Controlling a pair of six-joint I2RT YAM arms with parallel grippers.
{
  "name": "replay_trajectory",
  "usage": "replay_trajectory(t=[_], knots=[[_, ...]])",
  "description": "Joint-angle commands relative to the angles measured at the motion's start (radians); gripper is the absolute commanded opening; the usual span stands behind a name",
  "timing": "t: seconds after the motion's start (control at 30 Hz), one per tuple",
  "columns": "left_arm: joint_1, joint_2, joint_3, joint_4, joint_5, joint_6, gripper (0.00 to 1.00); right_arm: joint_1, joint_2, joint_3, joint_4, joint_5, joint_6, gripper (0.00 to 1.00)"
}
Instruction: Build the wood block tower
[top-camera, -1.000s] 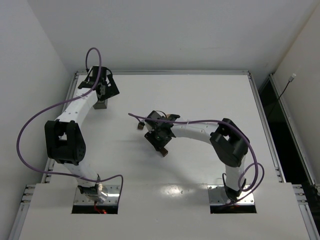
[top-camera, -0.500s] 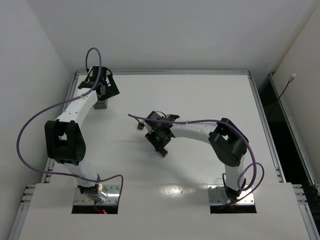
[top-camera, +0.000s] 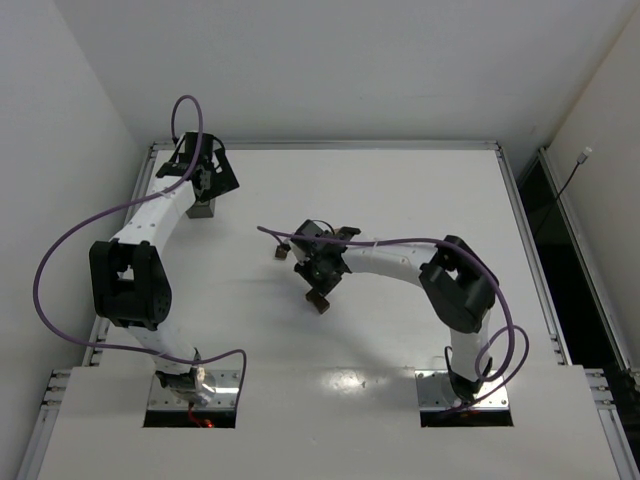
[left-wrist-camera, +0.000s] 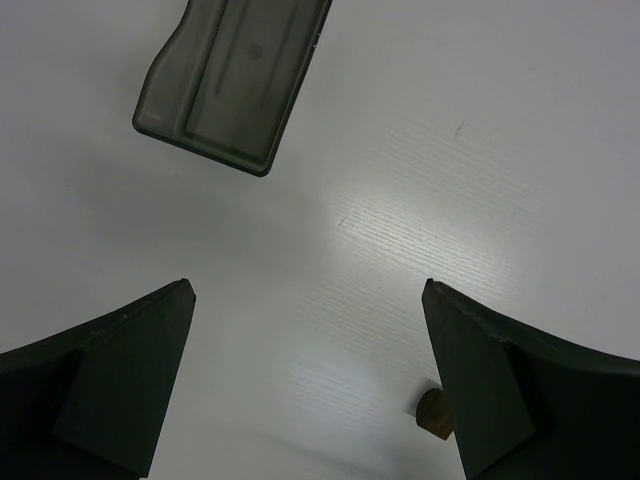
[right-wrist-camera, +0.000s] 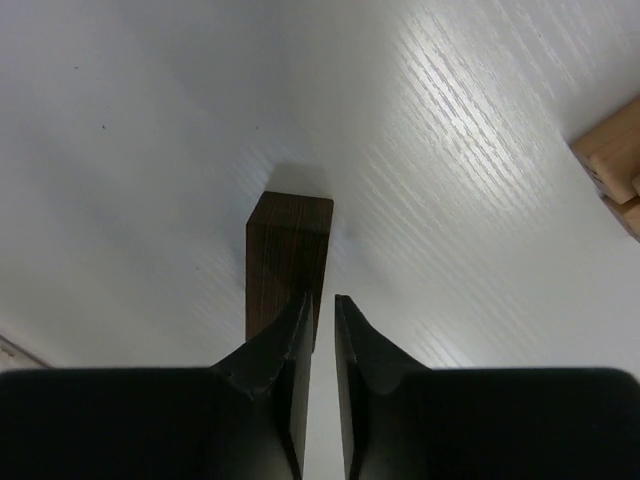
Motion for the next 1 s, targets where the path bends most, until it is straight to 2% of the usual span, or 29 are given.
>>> replay_trajectory(t=[0.0,0.03,0.07,0.1,0.13,0.2,0.43,0.53,0.97], knots=[[0.005,-0.004,0.020,0.022,0.013,0.000,0.96,0.000,-0.048,0.031,-0.027,0.038,-0.018,0.14],[0.005,-0.004,0.020,0.022,0.013,0.000,0.96,0.000,-0.048,0.031,-0.027,0.023,-0.032,0.33],[0.005,-0.004,0.020,0.022,0.013,0.000,0.96,0.000,-0.048,0.031,-0.018,0.012,-0.032,0.41],[0.005,-0.004,0.020,0.022,0.013,0.000,0.96,0.000,-0.060,0.021,-0.018,0.003,-0.032,0.46],[0.005,-0.004,0.020,0.022,0.013,0.000,0.96,0.000,-0.069,0.020,-0.018,0.002,-0.032,0.55],[0.005,-0.013,0.011,0.022,0.013,0.000,0.96,0.000,-0.080,0.011,-0.009,-0.023,-0.032,0.62],[0.005,-0.013,0.002,0.031,0.013,0.000,0.96,0.000,-0.090,-0.007,0.001,-0.117,-0.043,0.63],[0.005,-0.013,0.002,0.031,0.013,0.000,0.96,0.011,-0.078,-0.007,0.001,-0.117,-0.043,0.60],[0.005,-0.004,0.002,0.031,0.013,0.000,0.96,0.011,0.005,0.023,-0.009,-0.088,-0.034,0.59]])
